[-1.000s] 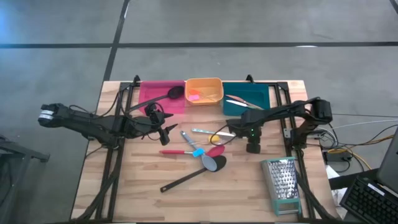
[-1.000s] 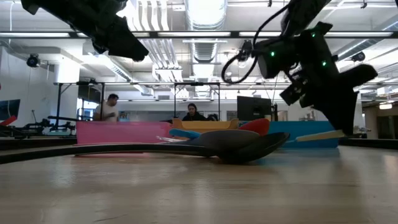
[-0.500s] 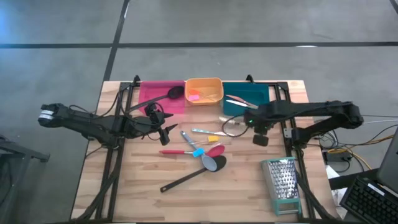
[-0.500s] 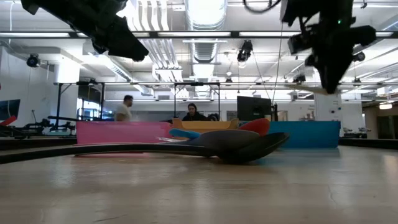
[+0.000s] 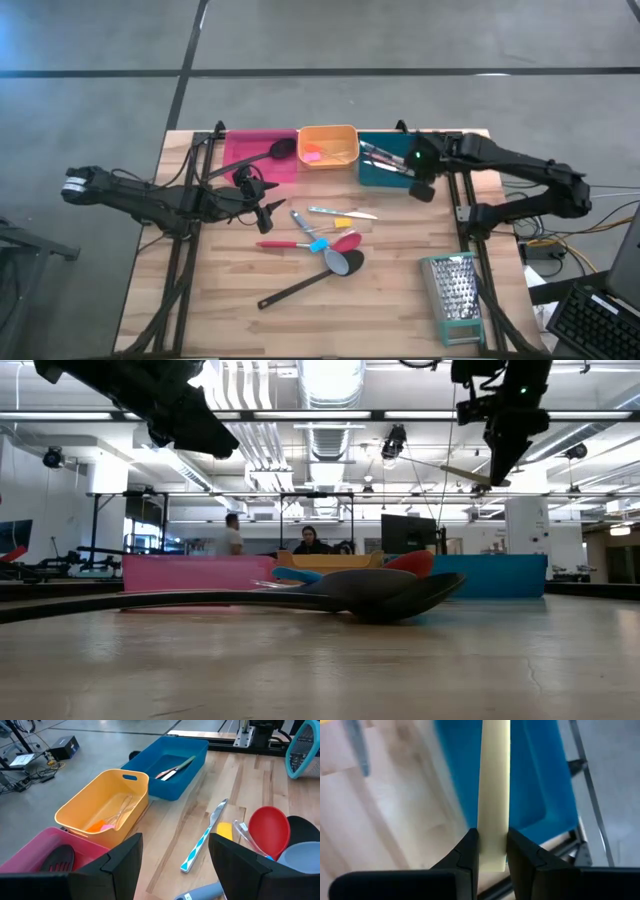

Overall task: Pick & Place Kitchen Items
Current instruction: Put the yellow knife into the blue bin

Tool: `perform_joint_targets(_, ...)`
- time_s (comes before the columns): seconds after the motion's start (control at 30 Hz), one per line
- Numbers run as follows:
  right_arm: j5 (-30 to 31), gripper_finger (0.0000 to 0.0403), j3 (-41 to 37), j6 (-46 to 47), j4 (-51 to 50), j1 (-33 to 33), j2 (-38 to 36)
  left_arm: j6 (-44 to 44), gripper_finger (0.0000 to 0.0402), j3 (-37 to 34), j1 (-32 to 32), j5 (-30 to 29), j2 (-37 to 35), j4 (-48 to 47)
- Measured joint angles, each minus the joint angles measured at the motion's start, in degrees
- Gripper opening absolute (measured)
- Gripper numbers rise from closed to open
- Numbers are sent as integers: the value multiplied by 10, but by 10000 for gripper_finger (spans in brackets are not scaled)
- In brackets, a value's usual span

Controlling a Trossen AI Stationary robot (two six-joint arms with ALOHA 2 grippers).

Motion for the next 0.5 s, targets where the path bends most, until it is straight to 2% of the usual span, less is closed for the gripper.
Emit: perform_joint_targets(0.5,-36,61,24,-88,24,-165,115,0,232,0,0,0,0,0)
